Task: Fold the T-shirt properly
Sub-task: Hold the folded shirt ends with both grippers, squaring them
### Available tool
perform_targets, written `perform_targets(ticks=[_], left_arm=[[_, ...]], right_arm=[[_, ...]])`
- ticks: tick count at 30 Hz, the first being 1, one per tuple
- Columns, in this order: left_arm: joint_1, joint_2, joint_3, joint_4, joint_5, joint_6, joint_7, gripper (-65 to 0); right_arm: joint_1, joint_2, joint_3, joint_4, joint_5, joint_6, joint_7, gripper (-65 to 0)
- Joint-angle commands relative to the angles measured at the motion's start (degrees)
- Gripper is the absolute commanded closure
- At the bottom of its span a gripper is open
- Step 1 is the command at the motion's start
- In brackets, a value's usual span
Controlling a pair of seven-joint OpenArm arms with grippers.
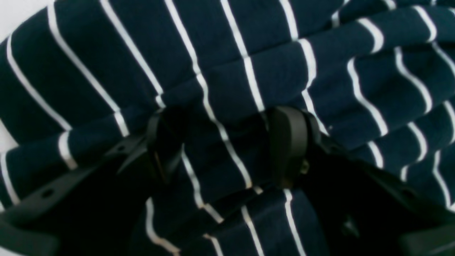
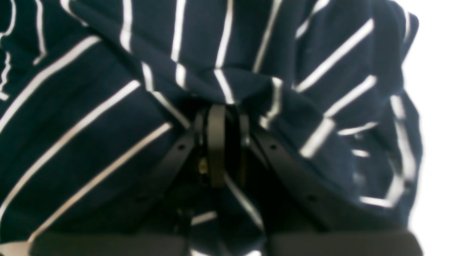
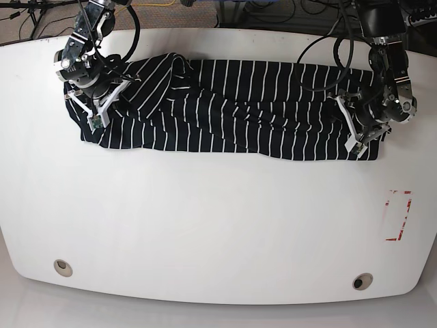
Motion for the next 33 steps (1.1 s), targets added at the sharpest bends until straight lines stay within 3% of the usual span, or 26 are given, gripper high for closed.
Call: perform_targets(ticks=[1,6,11,23,33], left_arm=[[-0.4,-1.2,2.4,-1.0,1.6,0.2,2.9,-35.8],[-1.1,-1.8,4.1,-0.6,1.5,0.2,4.1,-35.8],[-1.0,-1.8,4.0,1.0,1.5,-2.7,4.6,-35.8],[-1.0,-1.4,1.5,16.8,1.5,-2.7,10.7,-35.8],[-1.5,-1.5,-4.6,24.1,1.4,-2.7,15.5,-35.8]], right_arm=[[-0.1,0.5,0.3,-0.6,0.0,-0.1,1.1,-4.1],[-0.1,0.4,0.3,-2.8,0.1,-0.1,1.2,-4.1],[0.2,0.6,1.2,-3.7,0.1,-0.1,1.8,-4.1],[0.3,1.6,1.4,0.8,0.7,-0.1,2.1,-4.1],[1.6,1.4,1.2,6.3,0.7,-0.1,-4.3,-4.1]])
